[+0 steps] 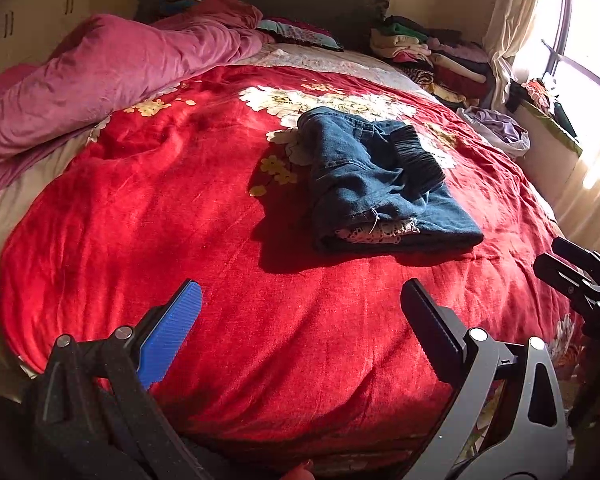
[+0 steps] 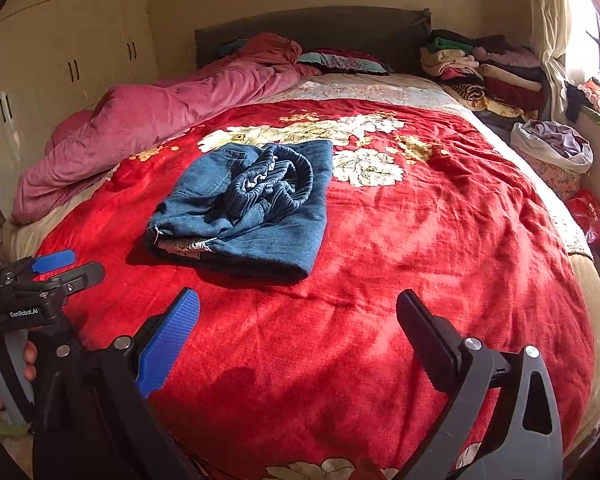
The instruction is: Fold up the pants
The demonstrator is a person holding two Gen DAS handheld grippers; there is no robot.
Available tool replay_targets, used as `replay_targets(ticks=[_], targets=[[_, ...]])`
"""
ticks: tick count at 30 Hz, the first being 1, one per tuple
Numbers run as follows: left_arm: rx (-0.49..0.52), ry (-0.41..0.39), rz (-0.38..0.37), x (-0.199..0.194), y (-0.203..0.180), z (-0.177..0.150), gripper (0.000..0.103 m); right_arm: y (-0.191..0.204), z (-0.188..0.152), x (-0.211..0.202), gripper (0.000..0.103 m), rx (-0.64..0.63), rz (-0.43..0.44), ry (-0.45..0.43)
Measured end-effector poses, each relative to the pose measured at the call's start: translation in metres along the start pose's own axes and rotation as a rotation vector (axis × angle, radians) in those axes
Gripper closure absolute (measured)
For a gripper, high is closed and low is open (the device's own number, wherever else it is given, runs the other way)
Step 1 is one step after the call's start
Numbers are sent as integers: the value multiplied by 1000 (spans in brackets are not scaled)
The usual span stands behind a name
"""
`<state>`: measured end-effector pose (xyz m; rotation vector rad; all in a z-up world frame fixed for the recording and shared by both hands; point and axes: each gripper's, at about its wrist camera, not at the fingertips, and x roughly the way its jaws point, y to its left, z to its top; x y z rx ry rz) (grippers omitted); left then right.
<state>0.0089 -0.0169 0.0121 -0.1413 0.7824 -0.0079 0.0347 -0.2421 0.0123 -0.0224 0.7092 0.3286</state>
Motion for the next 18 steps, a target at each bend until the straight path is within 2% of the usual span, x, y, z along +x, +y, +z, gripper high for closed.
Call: replay_targets(ticks=[18], targets=[[-4, -3, 19, -2, 2, 0, 10, 1, -2, 0, 5, 0, 2, 5]])
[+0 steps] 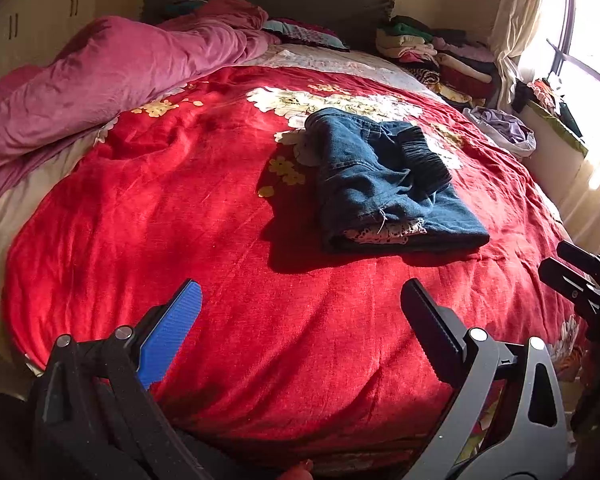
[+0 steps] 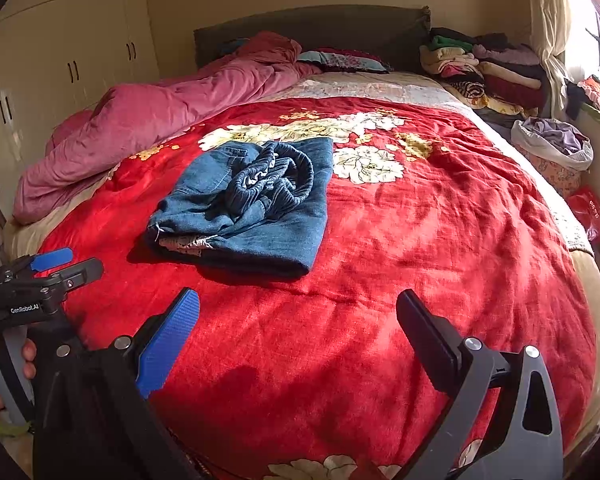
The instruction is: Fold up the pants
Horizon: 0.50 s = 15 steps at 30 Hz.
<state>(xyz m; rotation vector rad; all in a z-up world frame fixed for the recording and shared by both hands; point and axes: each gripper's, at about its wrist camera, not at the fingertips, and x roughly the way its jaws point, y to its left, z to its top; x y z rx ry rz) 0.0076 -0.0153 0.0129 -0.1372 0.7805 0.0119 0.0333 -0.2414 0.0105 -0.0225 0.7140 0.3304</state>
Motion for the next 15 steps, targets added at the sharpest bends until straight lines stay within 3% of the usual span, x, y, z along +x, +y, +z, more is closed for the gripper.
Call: replay_targets(ticks=[15], targets=[[3, 0, 4, 0, 0, 0, 10, 1, -2, 2, 5, 4, 4, 9]])
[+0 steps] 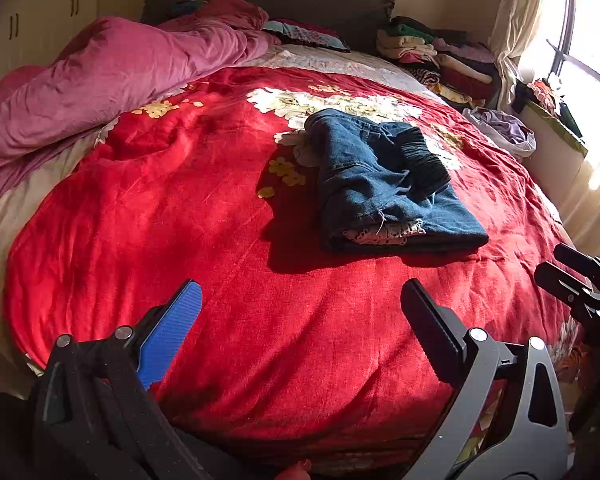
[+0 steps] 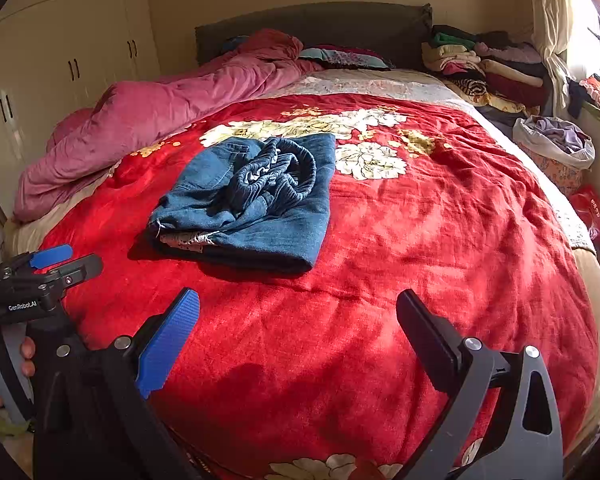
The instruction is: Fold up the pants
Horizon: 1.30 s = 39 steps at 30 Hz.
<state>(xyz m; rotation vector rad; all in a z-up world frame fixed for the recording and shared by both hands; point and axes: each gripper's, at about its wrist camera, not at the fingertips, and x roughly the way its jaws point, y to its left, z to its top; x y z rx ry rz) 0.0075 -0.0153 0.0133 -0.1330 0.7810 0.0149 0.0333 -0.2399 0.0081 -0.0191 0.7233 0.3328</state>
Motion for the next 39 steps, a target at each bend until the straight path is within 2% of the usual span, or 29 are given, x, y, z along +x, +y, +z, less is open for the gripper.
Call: replay_targets(ticks=[22, 39], targets=[[0, -7, -11, -3, -1, 1, 10, -2, -3, 1, 5, 9, -4, 4], [-9, 11, -9, 2, 4, -3, 10, -8, -2, 7, 5, 23, -40, 17]])
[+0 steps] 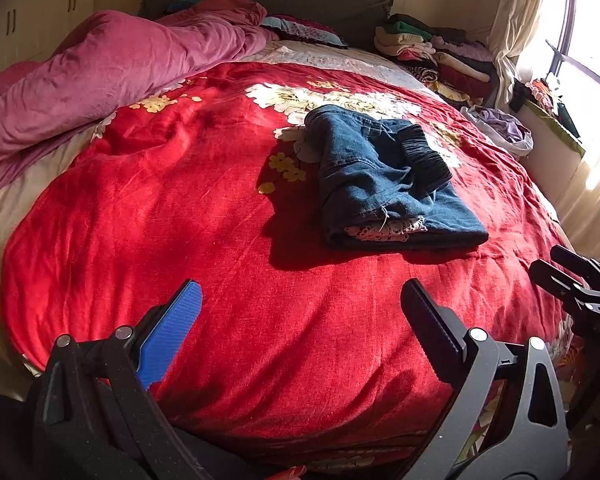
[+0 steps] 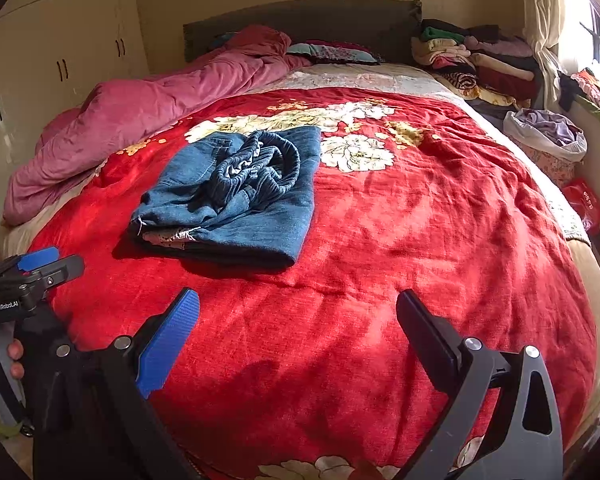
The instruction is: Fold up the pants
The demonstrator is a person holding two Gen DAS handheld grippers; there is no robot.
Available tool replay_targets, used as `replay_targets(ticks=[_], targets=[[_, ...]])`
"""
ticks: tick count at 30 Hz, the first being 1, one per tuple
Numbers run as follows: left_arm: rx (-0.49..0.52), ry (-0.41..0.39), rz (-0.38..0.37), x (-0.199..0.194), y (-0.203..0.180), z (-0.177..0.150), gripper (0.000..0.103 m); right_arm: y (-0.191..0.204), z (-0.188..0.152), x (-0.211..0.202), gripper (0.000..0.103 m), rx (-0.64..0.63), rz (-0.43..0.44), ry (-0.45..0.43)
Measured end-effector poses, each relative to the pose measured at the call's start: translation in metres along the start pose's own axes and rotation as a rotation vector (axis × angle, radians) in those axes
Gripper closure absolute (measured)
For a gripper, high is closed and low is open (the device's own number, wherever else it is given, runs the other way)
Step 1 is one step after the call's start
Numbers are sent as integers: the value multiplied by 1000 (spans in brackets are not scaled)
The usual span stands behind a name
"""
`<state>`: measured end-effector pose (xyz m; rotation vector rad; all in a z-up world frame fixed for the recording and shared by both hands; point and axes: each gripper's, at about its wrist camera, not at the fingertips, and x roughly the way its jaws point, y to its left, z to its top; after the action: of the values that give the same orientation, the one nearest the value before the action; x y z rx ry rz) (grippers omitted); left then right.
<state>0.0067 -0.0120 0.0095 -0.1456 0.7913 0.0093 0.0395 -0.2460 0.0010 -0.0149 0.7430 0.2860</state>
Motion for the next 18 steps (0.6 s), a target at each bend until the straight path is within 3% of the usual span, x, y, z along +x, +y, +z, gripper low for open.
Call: replay_targets(ticks=[2, 5, 11, 18], targets=[[2, 7, 28, 2, 2, 1, 10, -1, 0, 2, 5, 3, -7, 3], [10, 36, 152, 9, 6, 4, 10, -6, 0, 5, 5, 12, -21, 5], [-58, 33, 126, 15, 47, 21, 10, -41, 6, 16, 5, 54, -91, -4], [-185, 116, 363, 69, 169, 88, 10, -169, 47, 51, 5, 188, -356, -10]])
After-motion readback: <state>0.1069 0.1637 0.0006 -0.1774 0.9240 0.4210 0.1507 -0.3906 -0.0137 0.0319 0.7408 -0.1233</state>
